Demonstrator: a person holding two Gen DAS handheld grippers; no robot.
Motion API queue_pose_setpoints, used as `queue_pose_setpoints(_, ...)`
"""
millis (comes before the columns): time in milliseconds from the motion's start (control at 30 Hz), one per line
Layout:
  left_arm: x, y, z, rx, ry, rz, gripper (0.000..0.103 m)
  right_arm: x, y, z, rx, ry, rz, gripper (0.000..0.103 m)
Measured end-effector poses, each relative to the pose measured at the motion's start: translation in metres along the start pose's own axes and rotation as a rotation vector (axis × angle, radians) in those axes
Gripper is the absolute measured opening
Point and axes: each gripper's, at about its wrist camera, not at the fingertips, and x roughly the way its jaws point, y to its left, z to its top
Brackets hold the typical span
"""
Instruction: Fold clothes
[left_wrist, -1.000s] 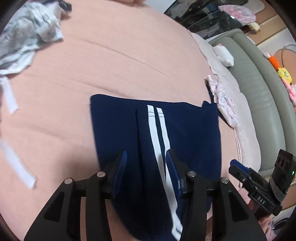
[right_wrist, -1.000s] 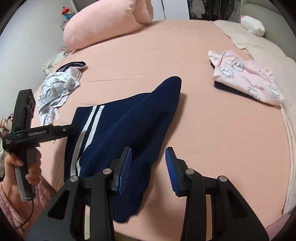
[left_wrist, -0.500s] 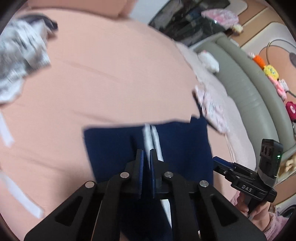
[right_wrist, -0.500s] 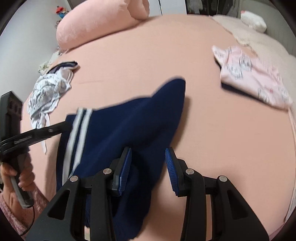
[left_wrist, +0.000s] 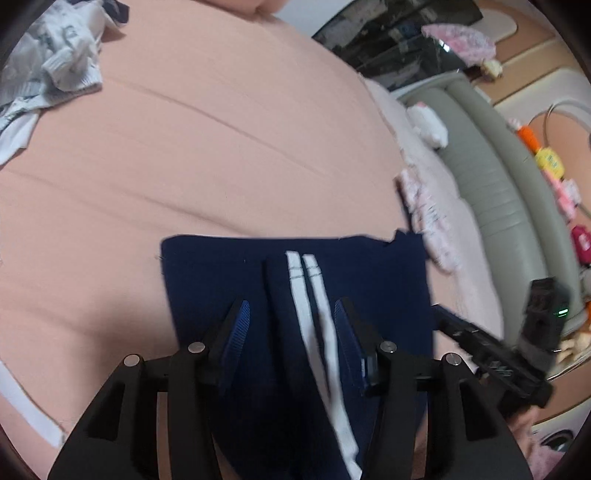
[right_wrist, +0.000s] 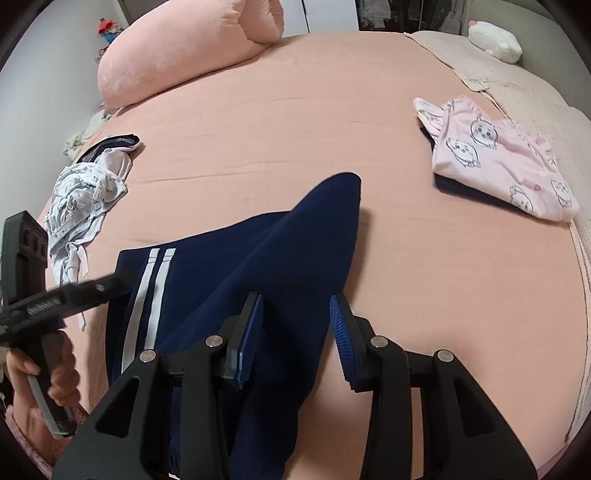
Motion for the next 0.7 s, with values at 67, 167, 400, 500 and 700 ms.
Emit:
queue_pose_setpoints(67, 0.002, -0.004, -0.003, 0.021, 0.001, 0.011, 0.037, 0.002, -0.002, -0.002, 0.005, 0.008, -0.003, 0.039)
queue_pose_setpoints(167, 0.004, -0.01, -0.006, 0.053, 0.001, 0.027, 0.017, 0.006, -0.002, -0.002, 0.002, 0.024, -0.016, 0.039)
queue_pose_setpoints(400, -0.037, -0.011, -0.001, 0.068, -0.123, 0.064, 0.006, 0.001, 0.001, 0.007, -0.005, 0.0, -0.025, 0.039)
queue_pose_setpoints(500, -0.056, -0.002, 0.001, 0.055, -0.138, 0.082, 0.006, -0.002, 0.003, 0.016, -0.008, -0.021, -0.031, 0.039)
queue_pose_setpoints(700, -0.046, 0.03, -0.004, -0.01, -0.026, 0.208, 0.006, 0.027, 0.011, 0.029, -0.054, 0.03, -0.095, 0.043)
